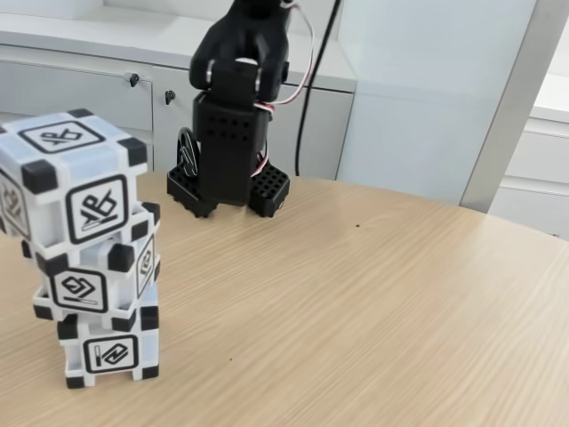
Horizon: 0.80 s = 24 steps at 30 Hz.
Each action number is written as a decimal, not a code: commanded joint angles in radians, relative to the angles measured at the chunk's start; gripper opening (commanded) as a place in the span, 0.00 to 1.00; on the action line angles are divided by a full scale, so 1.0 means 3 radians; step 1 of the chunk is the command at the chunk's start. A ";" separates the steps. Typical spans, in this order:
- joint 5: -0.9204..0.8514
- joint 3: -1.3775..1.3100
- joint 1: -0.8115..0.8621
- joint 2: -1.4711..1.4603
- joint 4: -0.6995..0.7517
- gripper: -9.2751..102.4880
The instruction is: Stack cubes from left to right.
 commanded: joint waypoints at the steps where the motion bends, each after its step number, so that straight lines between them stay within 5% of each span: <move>1: 0.0005 0.0430 -0.0363 0.0230 -0.0276 0.08; 14: -0.0143 0.3252 -0.0721 0.1411 -0.1529 0.08; 24: 0.0235 0.3850 -0.0716 0.1416 -0.1544 0.08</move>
